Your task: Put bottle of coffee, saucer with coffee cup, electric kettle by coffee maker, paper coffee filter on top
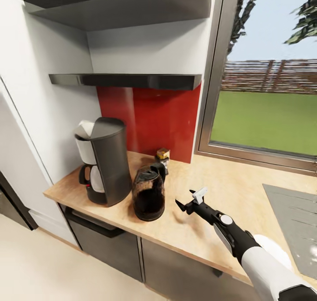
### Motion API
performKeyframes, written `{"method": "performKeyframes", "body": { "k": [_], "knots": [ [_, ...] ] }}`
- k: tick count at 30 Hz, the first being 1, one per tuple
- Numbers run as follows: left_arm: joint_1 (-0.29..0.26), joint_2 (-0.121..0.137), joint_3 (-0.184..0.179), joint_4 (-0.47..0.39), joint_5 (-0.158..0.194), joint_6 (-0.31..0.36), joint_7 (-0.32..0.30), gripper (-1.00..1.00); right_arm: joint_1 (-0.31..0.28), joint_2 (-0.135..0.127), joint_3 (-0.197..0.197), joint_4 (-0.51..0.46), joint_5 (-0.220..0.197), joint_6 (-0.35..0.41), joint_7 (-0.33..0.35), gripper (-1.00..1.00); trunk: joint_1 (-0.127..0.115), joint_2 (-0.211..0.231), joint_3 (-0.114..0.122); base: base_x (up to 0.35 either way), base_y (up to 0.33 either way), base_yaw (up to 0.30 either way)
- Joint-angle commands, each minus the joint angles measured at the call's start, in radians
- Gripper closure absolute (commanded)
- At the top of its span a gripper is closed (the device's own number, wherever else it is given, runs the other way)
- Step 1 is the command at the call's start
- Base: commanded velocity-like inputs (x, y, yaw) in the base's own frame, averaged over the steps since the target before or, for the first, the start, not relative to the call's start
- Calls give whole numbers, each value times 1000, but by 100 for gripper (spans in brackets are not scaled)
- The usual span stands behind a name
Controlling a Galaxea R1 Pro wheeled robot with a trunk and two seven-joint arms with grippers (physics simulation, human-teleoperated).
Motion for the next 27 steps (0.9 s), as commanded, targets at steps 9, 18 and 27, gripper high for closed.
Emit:
{"method": "performKeyframes", "body": {
  "k": [9,18,27],
  "knots": [
    [-1,1,-8,0,8,-7,1,-100,-1,-2,5,-1,-11,-1,0,-100,0,-1,-1,-169,53,0],
    [-5,9,-10,-8,6,-19,-4,-100,-1,-5,-2,-4,-11,-2,-4,-100,0,-1,4,-5,1,-45],
    [-8,12,-13,-13,-4,-22,-5,-100,-1,-7,-5,-5,-10,-4,-8,-100,0,-1,17,0,0,-179]
  ]
}}
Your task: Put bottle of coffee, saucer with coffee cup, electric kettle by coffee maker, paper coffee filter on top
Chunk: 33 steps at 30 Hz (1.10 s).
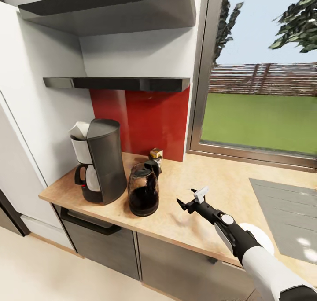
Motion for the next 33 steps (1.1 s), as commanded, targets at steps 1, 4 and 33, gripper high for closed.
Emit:
{"method": "performKeyframes", "body": {
  "k": [1,4,33],
  "knots": [
    [0,0,-9,1,8,-5,2,-100,-1,-1,6,1,-9,-3,1,-100,0,-1,0,0,0,-188],
    [0,-1,-9,1,6,-5,2,-100,-1,-5,6,2,-9,-3,1,-100,0,-1,4,0,0,-188],
    [0,-4,-9,-77,5,-4,2,-100,-1,-39,-162,-6,-6,0,-24,-100,0,-1,41,-179,0,-189]
  ]
}}
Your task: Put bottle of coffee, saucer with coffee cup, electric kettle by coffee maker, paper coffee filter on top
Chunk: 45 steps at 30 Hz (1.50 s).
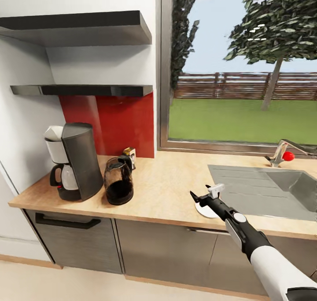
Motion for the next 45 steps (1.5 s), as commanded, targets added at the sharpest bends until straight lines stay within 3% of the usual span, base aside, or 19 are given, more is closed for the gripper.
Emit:
{"method": "performKeyframes", "body": {
  "k": [1,17,31,45],
  "knots": [
    [1,1,-8,-3,8,-1,4,-100,-1,-1,6,1,-9,-3,1,-100,0,-1,-1,-1,0,-46],
    [1,-11,-7,-6,9,-1,4,-100,-1,-6,7,2,-9,-3,2,-100,0,-1,0,30,-24,-55],
    [1,-10,-9,-6,8,0,4,-100,-1,-6,7,1,-10,-3,3,-100,0,-1,3,60,-248,-265],
    [0,-11,-11,-21,9,-3,-1,-100,-1,-2,12,2,-9,-3,4,-100,0,-1,3,76,-173,-15]
  ]
}}
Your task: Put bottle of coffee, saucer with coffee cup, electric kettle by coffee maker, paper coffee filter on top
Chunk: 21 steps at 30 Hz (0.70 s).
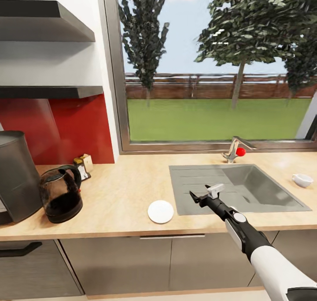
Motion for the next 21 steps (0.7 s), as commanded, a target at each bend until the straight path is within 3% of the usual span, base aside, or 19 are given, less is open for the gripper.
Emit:
{"method": "performKeyframes", "body": {
  "k": [1,5,7,12,14,17,18,21],
  "knots": [
    [1,6,-11,-50,7,-1,-2,-100,-1,2,6,1,-8,-2,1,-100,0,-1,-2,5,-4,0],
    [1,17,-13,-150,2,-19,-26,-100,-1,4,6,-1,-8,-1,1,-100,0,-1,-2,2,-1,0],
    [1,19,-13,-207,-22,-24,-61,-100,-1,3,6,-1,-8,-1,1,-100,0,-1,-2,0,0,0],
    [1,17,-11,-329,-162,-31,-167,-100,-1,5,7,0,-8,-1,1,-100,0,-1,-2,0,0,0],
    [1,8,-11,-436,-231,-95,-207,-100,-1,6,7,1,-8,-1,1,-100,0,-1,-2,0,0,0],
    [1,1,-12,-537,-240,-113,-223,-100,-1,7,8,3,-6,-1,1,-100,0,-1,-2,0,0,0],
    [1,0,-12,-670,-242,-109,-291,-100,-1,7,8,5,-6,-1,1,-100,0,-1,-2,0,0,0],
    [1,0,-10,-822,-235,-89,-383,-100,-1,7,8,6,-6,-1,1,-100,0,-1,-2,0,0,0]
  ]
}}
